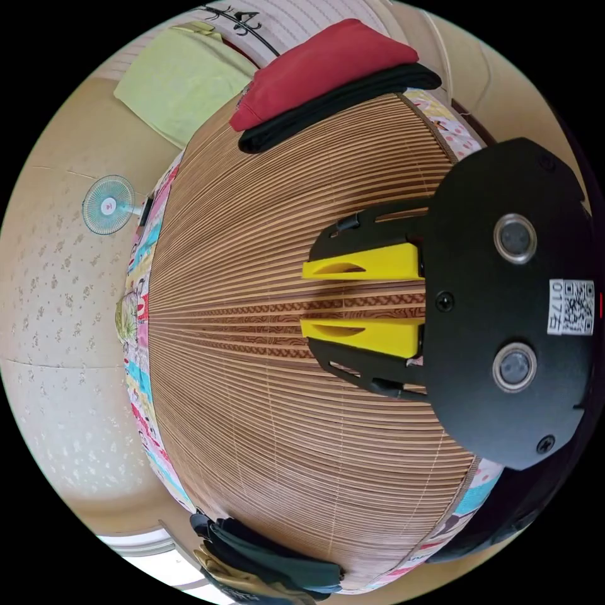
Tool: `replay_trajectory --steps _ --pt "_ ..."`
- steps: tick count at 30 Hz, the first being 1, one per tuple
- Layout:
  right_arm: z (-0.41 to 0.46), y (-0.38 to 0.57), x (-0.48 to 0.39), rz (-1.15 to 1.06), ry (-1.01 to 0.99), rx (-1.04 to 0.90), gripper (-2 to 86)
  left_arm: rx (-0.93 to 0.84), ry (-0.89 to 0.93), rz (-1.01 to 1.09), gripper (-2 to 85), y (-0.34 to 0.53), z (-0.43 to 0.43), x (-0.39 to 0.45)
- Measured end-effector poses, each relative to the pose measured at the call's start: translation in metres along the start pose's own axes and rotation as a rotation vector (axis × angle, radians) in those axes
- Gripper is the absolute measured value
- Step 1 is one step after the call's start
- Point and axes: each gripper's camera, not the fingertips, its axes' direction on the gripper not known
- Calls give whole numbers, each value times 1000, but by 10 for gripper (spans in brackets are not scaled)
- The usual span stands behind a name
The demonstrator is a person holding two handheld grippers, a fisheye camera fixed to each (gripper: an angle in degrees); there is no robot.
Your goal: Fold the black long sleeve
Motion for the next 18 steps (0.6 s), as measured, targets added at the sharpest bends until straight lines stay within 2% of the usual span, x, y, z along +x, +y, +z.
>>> replay_trajectory --steps 2,4,7,8,9,10,12,15,18 --pt "1 -1 0 8 0 0 77 35 25 1 52 0 -13 23" --pt "2 -2 1 33 12 0 55 62 82 100 44 5 -35 62" --pt "3 -4 5 69 4 2 19 113 340 350 38 48 -77 133" --pt "4 -5 6 73 -1 3 15 106 497 431 37 74 -90 157" --pt "5 -7 5 73 -2 2 12 60 666 488 37 103 -95 178" --pt "5 -7 5 73 -1 2 10 20 740 509 38 117 -94 189" --pt "7 -10 4 71 2 0 7 -212 955 580 39 187 -71 232" --pt "9 -13 3 73 -2 -1 6 -478 989 679 37 276 -36 271" --pt "12 -17 2 70 2 -2 5 -511 988 632 28 300 -33 267"
